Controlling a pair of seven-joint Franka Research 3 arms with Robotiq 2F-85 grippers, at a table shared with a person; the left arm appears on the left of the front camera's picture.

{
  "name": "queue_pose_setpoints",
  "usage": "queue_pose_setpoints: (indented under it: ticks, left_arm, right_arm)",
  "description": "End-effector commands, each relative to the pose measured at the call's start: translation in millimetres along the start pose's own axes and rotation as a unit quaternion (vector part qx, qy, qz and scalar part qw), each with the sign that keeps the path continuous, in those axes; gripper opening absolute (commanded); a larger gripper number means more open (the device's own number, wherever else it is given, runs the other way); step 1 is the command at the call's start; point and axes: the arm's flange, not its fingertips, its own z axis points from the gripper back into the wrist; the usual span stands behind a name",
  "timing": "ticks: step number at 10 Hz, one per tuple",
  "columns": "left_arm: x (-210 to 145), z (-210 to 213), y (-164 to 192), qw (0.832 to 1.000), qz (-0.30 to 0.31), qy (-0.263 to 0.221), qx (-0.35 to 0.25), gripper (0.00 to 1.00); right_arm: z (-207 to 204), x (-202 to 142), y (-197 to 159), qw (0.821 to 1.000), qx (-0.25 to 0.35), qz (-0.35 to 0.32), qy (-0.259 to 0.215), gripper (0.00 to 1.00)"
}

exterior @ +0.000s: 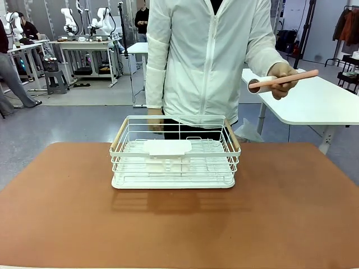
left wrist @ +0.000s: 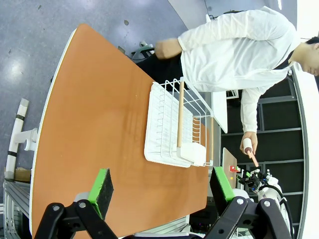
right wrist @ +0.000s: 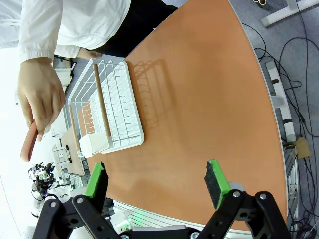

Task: Clean the table.
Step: Pick up the Lint Roller when the human hands it over.

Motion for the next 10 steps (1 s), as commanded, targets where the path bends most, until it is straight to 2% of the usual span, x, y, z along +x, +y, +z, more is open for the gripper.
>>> queue_pose_setpoints:
  ticks: [1, 8, 9, 10]
  left_arm:
    - [-0.1, 3.1, -0.1, 1.0, -0.007, -0.003, -0.011, 1.0]
    - [-0.1, 3.1, -0.1, 1.0, -0.007, -0.003, -0.011, 1.0]
    - [-0.1, 3.1, -0.1, 1.0, -0.007, -0.003, -0.011, 1.0]
    - [-0.1, 3.1, -0.1, 1.0, -0.007, -0.003, -0.011, 1.0]
  right_arm:
    - [1.5, -0.9, 1.0, 1.0, 0.006, 0.006, 0.0, 1.0]
    - [0.0, 0.0, 0.1, 1.0, 0.0, 0.0, 0.0, 1.0]
    - [12.7, -2.5, 25.2, 0.998, -0.011, -0.059, -0.021, 1.0]
    - [22.9, -12.4, 53.7, 0.994, -0.001, -0.111, -0.01, 1.0]
